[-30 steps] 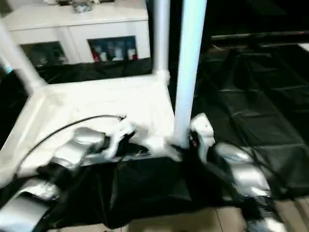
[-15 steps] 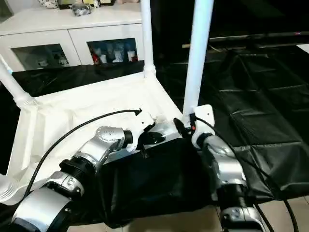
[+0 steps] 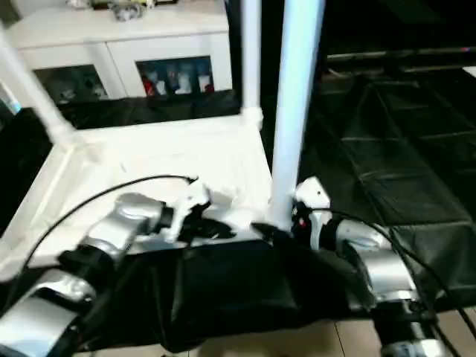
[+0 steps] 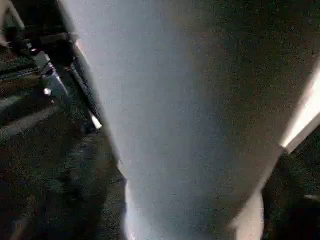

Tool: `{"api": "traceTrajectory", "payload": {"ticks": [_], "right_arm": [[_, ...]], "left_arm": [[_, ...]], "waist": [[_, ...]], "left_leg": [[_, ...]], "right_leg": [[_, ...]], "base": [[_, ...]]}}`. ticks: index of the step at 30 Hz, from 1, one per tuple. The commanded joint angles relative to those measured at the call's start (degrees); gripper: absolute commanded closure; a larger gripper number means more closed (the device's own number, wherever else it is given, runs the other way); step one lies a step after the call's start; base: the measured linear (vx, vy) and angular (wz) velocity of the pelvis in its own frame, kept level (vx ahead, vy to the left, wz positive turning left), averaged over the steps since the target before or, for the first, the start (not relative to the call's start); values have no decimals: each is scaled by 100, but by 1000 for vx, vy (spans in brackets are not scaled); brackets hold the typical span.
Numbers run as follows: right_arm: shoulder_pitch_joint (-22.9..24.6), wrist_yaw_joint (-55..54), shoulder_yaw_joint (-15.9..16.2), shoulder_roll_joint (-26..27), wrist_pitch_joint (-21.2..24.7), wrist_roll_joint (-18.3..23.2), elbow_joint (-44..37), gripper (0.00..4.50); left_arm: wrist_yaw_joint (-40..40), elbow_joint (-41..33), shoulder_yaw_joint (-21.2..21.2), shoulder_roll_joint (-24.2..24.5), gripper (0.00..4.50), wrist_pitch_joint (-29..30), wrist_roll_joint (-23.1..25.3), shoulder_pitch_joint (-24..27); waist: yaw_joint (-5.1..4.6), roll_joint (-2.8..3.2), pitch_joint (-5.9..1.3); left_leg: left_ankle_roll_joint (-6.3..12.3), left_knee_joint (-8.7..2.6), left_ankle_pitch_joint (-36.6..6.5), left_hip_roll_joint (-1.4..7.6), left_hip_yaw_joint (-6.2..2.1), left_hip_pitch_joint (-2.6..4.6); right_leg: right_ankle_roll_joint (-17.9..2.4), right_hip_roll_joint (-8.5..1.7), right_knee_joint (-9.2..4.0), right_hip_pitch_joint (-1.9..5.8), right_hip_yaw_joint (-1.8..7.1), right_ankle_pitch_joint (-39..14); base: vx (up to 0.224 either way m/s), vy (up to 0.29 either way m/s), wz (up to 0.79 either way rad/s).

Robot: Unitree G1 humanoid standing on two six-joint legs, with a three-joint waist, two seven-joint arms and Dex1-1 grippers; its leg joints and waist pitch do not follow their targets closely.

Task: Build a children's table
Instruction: Rotate leg to tighten

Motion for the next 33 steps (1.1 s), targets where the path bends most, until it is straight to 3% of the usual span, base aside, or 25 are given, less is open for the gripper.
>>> {"api": "traceTrajectory", "payload": {"ticks": [1,6,12,14,15,16,18,20,23,24,27,28,30,32,33], "right_arm": [[58,232,149,-21,90,83,-142,122],[103,354,203,-42,118,114,-211,164],[197,110,228,138,174,92,-247,177],[167,-267,177,279,171,-39,-113,178],[73,-1026,38,560,203,-247,193,178],[33,-1312,-21,670,214,-312,311,178],[-132,-2493,-320,1152,292,-466,754,178],[-192,-2933,-453,1353,333,-473,900,178],[-401,-3773,-587,1825,302,-530,1254,178],[-444,-3812,-518,1898,249,-583,1306,178],[-407,-3211,-134,1923,23,-708,1138,178],[-368,-2916,-221,1921,72,-485,1003,122],[-352,-2767,-291,1897,114,-358,940,108],[-292,-2380,-254,1696,159,-251,767,102],[-242,-2142,-139,1514,122,-278,659,79]], "left_arm": [[-343,-341,-27,-27,450,88,-287,-5],[-458,-491,-23,42,450,176,-294,69],[-120,-474,31,-62,450,154,-252,64],[193,-352,99,-157,450,112,-196,5],[799,-92,212,-335,450,10,-84,-124],[1042,15,253,-403,450,-33,-39,-177],[1912,404,373,-684,450,-206,113,-380],[2208,530,406,-798,450,-233,152,-453],[2826,756,471,-1137,450,-246,170,-621],[2894,785,465,-1203,450,-277,173,-645],[2786,862,417,-1279,450,-387,171,-679],[2609,835,382,-1243,450,-438,166,-652],[2479,826,364,-1213,450,-485,165,-631],[2146,746,328,-1117,450,-545,116,-554],[1944,684,297,-1045,450,-576,75,-505]], "waist": [[13,-122,-369],[66,-131,-363],[66,-141,-359],[44,-146,-354],[46,-153,-351],[1,-136,-322],[-65,-161,-321],[-112,-164,-321],[-178,-136,-296],[-167,-141,-310],[-173,-131,-311],[-169,-137,-318],[-153,-149,-326],[-130,-142,-341],[-130,-141,-346]], "left_leg": [[681,-396,-1348,343,-151,107],[638,-392,-1348,344,-145,121],[577,-402,-1398,341,-149,127],[494,-407,-1460,331,-158,134],[478,-410,-1479,328,-160,131],[390,-415,-1571,313,-157,134],[208,-422,-1813,278,-179,154],[152,-425,-1939,266,-194,172],[154,-441,-2132,251,-206,165],[139,-436,-2169,256,-207,197],[194,-443,-2175,254,-207,166],[252,-449,-2106,259,-212,145],[337,-444,-2015,271,-199,142],[474,-433,-1820,275,-197,100],[490,-429,-1764,277,-194,100]], "right_leg": [[-1470,-239,-361,259,170,-1286],[-1415,-243,-379,248,176,-1476],[-1364,-238,-386,238,179,-1552],[-1317,-244,-406,232,180,-1709],[-1290,-244,-412,236,178,-1773],[-1240,-228,-437,182,185,-1958],[-1062,-236,-497,187,163,-2435],[-963,-242,-528,184,151,-2659],[-825,-227,-566,165,130,-2945],[-767,-235,-588,149,136,-3008],[-740,-229,-589,161,141,-2895],[-762,-234,-572,184,149,-2754],[-832,-236,-555,188,161,-2571],[-924,-252,-520,240,163,-2289],[-957,-252,-511,238,164,-2211]], "base": [[0,0,0],[0,0,0],[0,0,0],[0,0,0],[0,0,0],[0,0,0],[0,0,0],[0,0,0],[0,0,0],[0,0,0],[0,0,0],[0,0,0],[0,0,0],[0,0,0],[0,0,0]]}}
